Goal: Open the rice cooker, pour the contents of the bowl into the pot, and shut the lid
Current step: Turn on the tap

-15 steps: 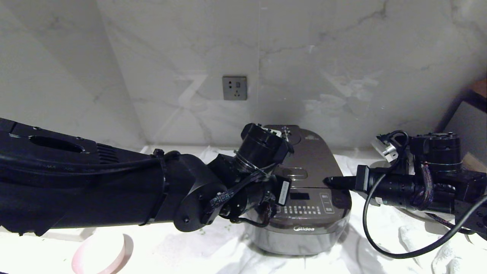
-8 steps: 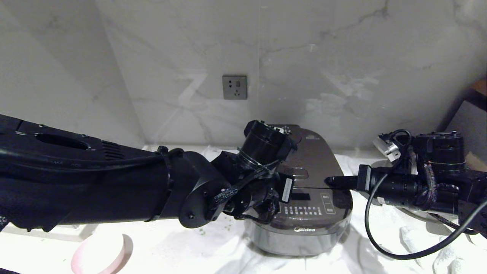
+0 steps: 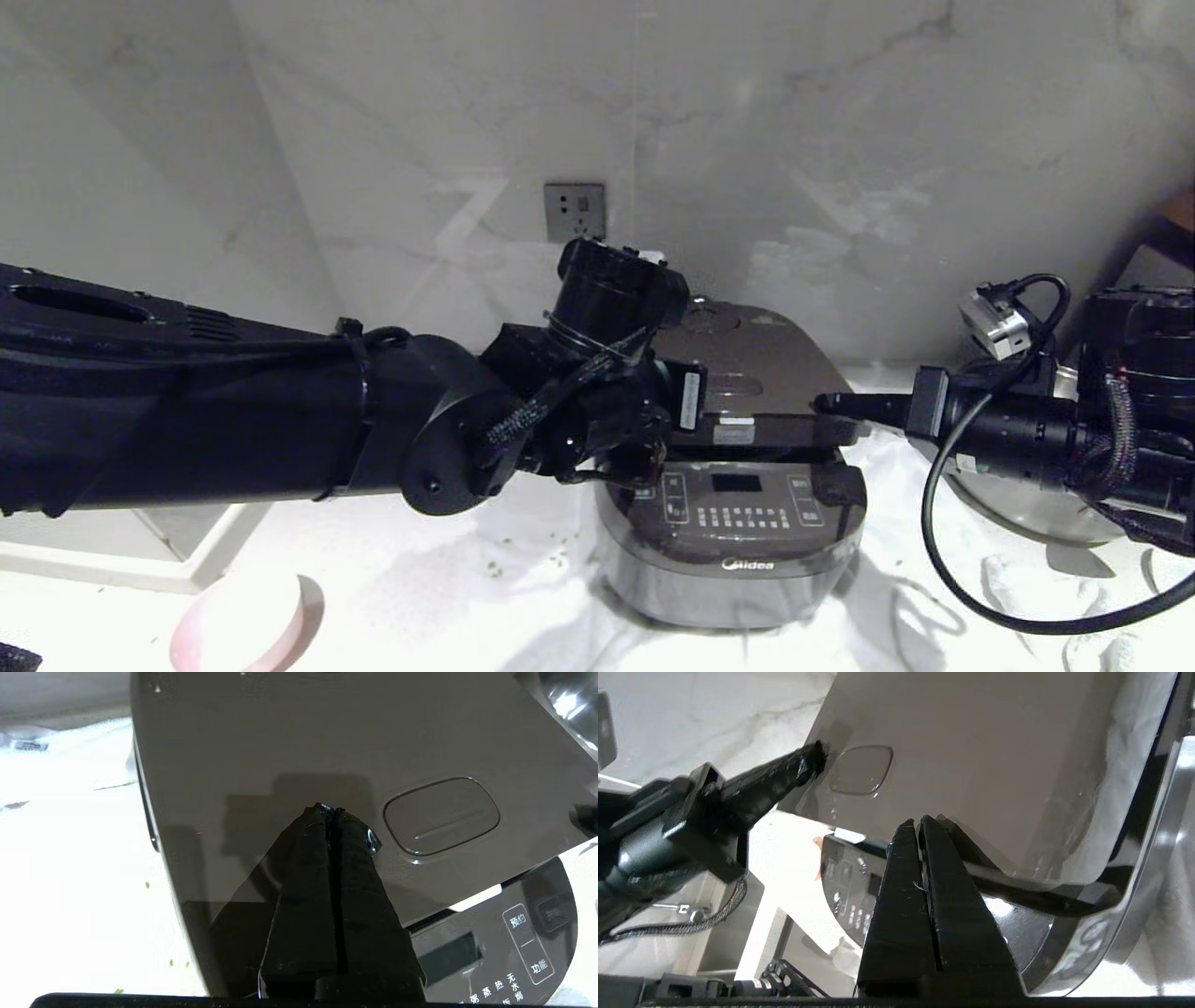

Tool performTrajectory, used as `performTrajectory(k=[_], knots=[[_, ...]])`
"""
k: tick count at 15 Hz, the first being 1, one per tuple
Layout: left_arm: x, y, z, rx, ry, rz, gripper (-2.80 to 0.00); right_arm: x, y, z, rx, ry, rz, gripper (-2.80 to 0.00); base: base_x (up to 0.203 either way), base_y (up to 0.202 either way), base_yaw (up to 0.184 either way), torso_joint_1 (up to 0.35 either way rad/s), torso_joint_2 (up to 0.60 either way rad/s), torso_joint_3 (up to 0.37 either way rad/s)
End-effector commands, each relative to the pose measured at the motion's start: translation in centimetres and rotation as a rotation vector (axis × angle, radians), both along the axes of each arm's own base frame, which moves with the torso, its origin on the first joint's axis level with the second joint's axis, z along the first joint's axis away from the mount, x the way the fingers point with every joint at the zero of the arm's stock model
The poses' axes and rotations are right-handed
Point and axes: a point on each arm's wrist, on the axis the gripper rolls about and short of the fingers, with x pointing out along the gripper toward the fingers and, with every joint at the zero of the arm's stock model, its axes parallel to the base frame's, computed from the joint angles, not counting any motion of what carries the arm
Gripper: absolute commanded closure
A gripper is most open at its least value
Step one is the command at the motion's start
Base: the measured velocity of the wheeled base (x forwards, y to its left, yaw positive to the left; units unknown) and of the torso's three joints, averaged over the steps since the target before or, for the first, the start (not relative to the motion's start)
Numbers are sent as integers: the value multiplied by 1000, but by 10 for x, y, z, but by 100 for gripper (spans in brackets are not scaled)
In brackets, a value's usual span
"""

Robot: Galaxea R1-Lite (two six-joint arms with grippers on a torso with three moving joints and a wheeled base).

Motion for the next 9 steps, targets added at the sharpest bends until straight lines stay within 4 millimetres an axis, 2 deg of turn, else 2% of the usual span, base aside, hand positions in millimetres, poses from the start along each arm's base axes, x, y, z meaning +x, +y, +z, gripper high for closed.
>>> performTrajectory(k=[1,6,9], knots=[[-1,2,2,-5,-3,3,0,-1,-1,1,5,-3,-2,0,0,0,0,0,0,0],[-14,17,-23,75,69,-3,0,12,-6,-31,-17,114,-25,0,0,0,0,0,0,0],[-16,18,-42,124,108,-7,0,18,-6,-42,-23,152,-22,0,0,0,0,0,0,0]])
